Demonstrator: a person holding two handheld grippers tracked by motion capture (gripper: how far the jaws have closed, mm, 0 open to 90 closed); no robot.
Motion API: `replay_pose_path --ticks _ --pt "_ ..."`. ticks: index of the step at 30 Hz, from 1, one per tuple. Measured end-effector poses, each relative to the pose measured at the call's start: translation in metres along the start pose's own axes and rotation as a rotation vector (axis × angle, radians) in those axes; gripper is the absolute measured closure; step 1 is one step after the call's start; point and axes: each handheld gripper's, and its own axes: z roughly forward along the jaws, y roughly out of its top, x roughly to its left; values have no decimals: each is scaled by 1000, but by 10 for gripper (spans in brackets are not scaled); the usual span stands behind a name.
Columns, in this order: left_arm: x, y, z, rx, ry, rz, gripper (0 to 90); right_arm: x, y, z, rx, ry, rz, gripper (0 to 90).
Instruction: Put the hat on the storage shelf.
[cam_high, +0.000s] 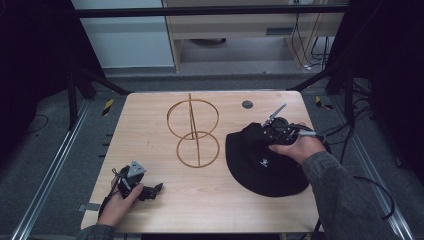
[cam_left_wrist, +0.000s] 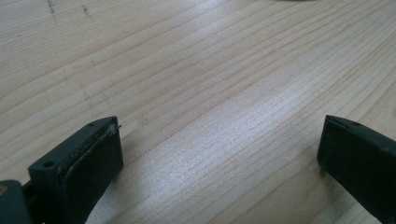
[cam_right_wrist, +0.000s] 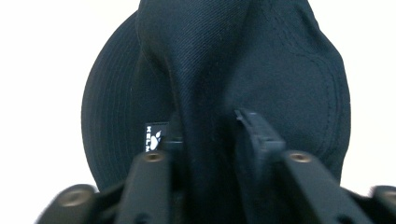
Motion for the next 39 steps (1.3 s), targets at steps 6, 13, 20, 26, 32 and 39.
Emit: replay_pose_path --ticks 6,13,20,26,32,39 --pt "0 0 0 0 0 0 0 -3 -3 -3 -24 28 9 867" --pt "0 0 0 0 0 0 0 -12 -11 -22 -126 45 67 885" --pt "0 0 0 1 2 -2 0 -19 -24 -44 -230 51 122 887" --pt "0 0 0 3 3 0 0 -21 -33 -55 -304 41 156 888" --pt "0 0 0 0 2 -3 0 -22 -38 -60 -352 36 171 888" --pt "-1 0 0 0 3 -4 0 -21 -43 -68 -413 35 181 888"
